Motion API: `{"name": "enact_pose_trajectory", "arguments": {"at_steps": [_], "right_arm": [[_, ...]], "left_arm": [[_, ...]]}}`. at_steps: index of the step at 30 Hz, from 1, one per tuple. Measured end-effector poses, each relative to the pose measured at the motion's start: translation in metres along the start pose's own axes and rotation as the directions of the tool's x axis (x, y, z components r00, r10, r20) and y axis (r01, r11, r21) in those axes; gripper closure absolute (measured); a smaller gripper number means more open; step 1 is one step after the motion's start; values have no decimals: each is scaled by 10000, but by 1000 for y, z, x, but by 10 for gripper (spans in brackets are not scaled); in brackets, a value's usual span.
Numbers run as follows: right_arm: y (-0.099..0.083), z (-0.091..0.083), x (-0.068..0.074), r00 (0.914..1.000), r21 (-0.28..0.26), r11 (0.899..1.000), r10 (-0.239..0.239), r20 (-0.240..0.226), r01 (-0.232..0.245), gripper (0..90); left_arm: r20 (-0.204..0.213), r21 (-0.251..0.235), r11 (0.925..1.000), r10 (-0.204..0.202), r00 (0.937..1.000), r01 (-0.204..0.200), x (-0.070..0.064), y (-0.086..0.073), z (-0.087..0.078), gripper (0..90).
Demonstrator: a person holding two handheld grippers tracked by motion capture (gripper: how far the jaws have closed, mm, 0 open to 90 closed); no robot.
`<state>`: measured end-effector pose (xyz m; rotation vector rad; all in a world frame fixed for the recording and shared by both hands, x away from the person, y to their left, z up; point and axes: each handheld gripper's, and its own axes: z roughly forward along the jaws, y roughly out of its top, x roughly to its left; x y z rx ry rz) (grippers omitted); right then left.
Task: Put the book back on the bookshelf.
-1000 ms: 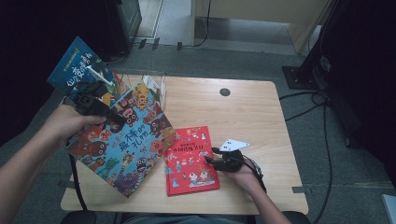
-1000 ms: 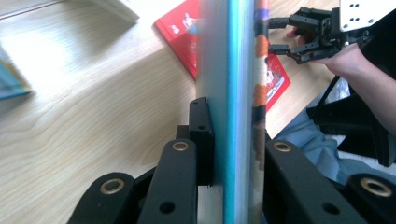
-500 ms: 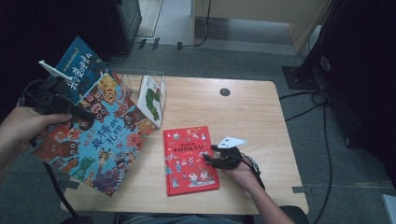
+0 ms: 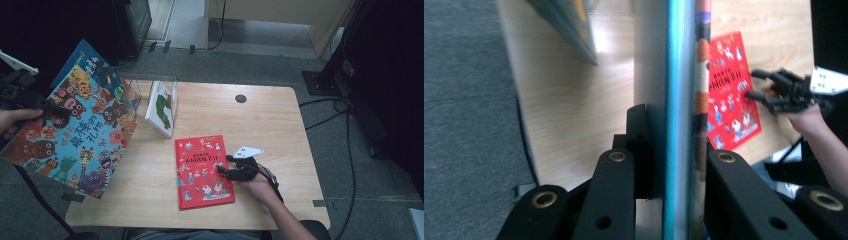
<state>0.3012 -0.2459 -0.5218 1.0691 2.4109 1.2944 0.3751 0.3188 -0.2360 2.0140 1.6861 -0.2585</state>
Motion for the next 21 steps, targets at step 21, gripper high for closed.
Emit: {"name": "enact_pose_trajectory", "arguments": {"at_steps": [21], "right_arm": [[0,0,0,10000,-2,10000,6,16,-6,391]], "left_arm": [[-865,-618,9939,-960,9916,908,0,66,-18,817]]}}
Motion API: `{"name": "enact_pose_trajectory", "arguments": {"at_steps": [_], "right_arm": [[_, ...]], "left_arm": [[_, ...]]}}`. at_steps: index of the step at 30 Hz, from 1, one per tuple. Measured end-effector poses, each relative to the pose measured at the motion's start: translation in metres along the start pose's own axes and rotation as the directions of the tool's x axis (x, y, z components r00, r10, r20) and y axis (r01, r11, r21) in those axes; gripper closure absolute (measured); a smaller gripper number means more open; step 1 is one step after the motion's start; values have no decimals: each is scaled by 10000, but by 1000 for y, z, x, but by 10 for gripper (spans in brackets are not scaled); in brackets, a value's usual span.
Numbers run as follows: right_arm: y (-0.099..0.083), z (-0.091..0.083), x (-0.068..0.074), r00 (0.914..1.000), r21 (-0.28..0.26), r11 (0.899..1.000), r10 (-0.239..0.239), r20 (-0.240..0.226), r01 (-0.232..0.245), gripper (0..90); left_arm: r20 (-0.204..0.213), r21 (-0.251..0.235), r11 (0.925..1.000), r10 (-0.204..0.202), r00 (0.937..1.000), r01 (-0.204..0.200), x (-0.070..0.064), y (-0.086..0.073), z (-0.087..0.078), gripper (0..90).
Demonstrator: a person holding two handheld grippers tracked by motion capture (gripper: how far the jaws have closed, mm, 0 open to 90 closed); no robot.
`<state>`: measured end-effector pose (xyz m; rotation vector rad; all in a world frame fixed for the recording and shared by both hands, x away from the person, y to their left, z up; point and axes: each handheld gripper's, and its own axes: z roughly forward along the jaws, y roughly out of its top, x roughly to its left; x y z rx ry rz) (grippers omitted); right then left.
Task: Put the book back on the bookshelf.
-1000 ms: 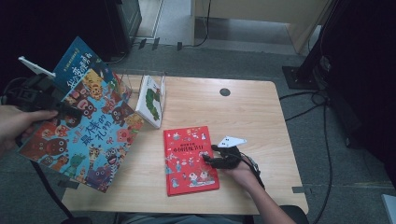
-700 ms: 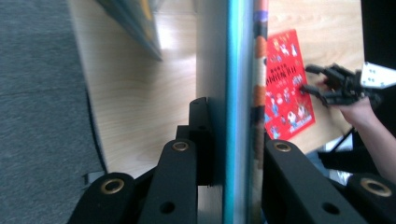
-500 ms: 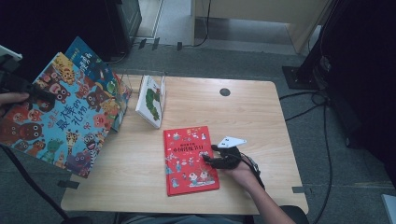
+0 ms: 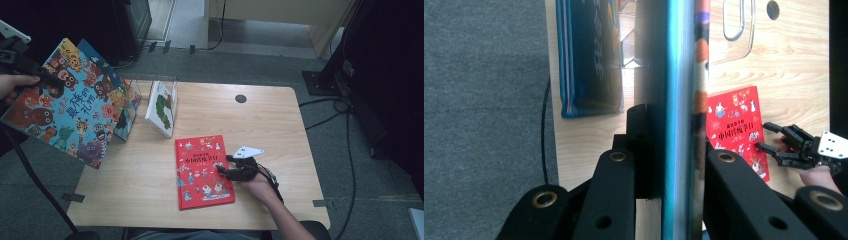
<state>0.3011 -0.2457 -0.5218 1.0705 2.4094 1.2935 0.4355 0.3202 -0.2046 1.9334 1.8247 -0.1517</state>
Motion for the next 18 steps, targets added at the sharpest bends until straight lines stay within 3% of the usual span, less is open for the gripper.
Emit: {"name": "enact_pose_trajectory", "arguments": {"at_steps": [18], "right_arm": [[0,0,0,10000,-22,10000,2,32,-2,391]], "left_arm": [[-662,-378,9993,11,9978,-36,-25,46,26,817]]}}
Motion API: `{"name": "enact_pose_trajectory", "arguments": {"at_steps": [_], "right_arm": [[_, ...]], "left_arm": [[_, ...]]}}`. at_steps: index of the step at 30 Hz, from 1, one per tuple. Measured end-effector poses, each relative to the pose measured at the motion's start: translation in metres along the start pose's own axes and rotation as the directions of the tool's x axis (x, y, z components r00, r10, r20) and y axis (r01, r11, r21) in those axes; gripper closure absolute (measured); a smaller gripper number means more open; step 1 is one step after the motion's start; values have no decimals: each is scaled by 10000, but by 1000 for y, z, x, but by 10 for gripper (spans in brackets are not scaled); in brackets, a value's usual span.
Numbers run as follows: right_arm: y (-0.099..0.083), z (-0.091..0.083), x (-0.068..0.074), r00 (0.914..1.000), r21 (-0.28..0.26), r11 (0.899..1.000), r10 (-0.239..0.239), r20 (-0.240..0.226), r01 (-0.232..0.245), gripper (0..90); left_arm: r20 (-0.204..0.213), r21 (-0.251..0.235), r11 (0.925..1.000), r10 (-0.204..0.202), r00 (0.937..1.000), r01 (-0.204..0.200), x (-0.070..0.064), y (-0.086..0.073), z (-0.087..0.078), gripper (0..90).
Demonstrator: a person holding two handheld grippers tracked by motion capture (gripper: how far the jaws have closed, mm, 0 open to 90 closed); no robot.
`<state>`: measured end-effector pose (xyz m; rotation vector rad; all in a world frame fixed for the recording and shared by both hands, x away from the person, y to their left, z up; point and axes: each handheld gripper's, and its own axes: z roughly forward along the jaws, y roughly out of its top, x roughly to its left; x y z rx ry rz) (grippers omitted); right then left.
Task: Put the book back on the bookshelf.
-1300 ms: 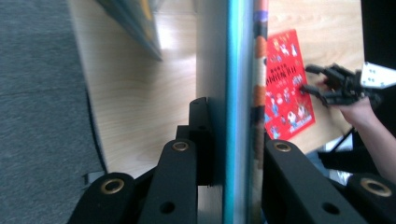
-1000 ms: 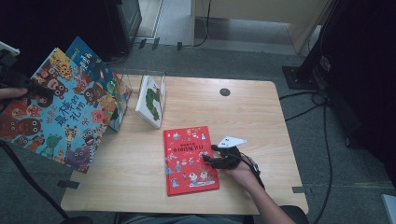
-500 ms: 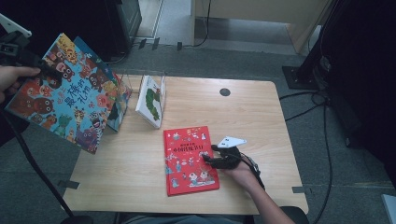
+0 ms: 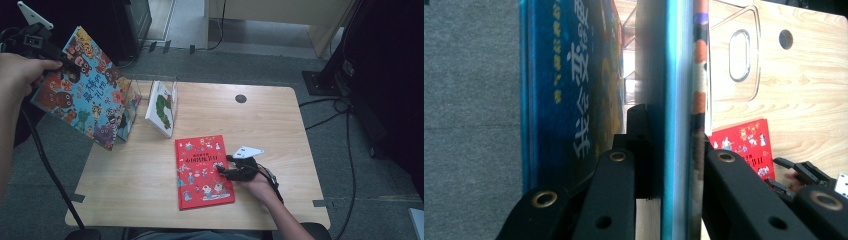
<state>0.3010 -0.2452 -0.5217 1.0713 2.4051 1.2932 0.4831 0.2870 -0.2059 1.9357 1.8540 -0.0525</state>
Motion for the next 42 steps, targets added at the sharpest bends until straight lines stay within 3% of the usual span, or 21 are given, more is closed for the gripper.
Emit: {"name": "enact_pose_trajectory", "arguments": {"at_steps": [7,11,22,24,27,33,42], "right_arm": [[0,0,0,10000,-14,10000,-69,38,69,394],[-1,-1,1,10000,-5,10000,43,36,-43,399],[-2,-3,3,10000,-45,10000,19,42,-19,407],[-3,-3,3,10000,-39,10000,-7,21,7,408],[-3,-3,3,10000,-37,10000,-4,19,4,408],[-3,-3,3,10000,-39,10000,-4,13,4,409],[-3,-4,2,10000,-20,10000,-24,-11,24,408]], "left_arm": [[-300,96,9999,76,9995,-73,-3,10,19,816],[-266,230,9997,51,9996,-45,-3,13,32,811],[-385,598,9982,45,9992,-22,2,14,63,801],[-411,754,9970,195,9990,-164,1,14,66,799],[-434,903,9955,332,9985,-292,0,14,67,790],[-472,571,9981,238,9986,-211,4,12,62,744],[-305,167,9995,287,9991,-282,7,10,37,666]]}}
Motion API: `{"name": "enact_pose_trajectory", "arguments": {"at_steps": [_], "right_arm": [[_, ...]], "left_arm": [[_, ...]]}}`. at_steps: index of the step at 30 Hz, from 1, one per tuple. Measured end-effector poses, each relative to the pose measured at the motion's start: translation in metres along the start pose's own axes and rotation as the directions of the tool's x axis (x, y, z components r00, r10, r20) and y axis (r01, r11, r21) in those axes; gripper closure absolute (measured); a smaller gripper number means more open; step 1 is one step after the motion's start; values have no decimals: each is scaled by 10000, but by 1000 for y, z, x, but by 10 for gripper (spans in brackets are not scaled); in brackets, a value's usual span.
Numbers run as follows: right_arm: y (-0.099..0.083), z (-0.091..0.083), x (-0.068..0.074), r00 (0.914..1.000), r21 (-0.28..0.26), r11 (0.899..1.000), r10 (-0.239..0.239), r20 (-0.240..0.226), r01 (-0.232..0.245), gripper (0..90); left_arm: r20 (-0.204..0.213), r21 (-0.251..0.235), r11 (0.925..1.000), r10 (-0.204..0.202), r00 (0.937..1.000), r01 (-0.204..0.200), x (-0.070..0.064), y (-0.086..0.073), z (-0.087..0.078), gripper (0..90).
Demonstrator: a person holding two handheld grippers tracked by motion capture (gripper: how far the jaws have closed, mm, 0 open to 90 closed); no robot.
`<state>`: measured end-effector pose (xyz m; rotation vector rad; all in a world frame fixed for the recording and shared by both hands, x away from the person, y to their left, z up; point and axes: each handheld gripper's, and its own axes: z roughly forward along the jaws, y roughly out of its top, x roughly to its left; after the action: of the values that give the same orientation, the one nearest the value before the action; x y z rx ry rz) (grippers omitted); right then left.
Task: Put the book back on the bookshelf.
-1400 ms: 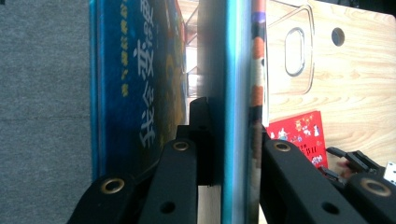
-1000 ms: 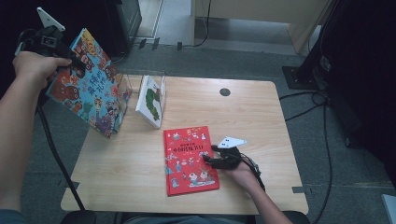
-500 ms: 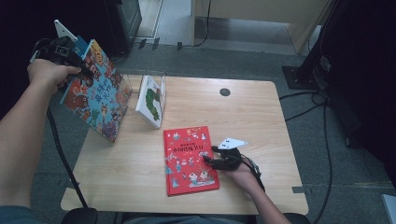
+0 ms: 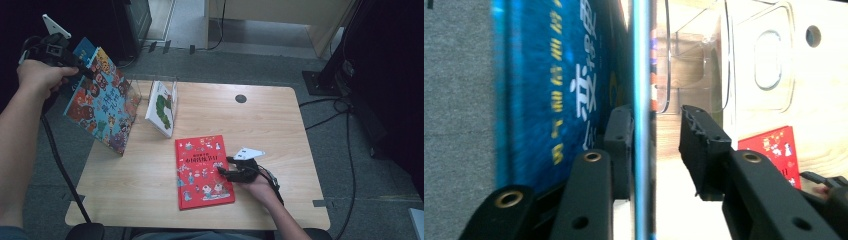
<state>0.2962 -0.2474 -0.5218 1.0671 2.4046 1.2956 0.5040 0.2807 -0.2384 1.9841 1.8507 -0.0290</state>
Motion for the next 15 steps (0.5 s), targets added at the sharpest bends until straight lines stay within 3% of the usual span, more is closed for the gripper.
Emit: {"name": "enact_pose_trajectory", "arguments": {"at_steps": [3,5,6,10,15], "right_arm": [[0,0,0,10000,1,10000,68,-19,-68,407],[0,0,0,9999,-2,9999,108,-36,-108,407],[0,0,-1,9999,11,9999,113,-39,-113,407],[0,0,-1,9999,9,9999,124,-29,-124,409],[1,-2,-1,10000,85,10000,26,71,-27,427]], "left_arm": [[-76,-340,9991,235,9997,-237,-1,-2,-12,656],[630,-1351,9902,450,9970,-361,-1,-5,-27,676],[830,-1472,9884,494,9953,-368,0,-6,-33,677],[835,-1304,9898,688,9941,-575,-3,-12,-40,648],[1299,-1204,9903,847,9879,-690,-6,-24,-32,629]]}}
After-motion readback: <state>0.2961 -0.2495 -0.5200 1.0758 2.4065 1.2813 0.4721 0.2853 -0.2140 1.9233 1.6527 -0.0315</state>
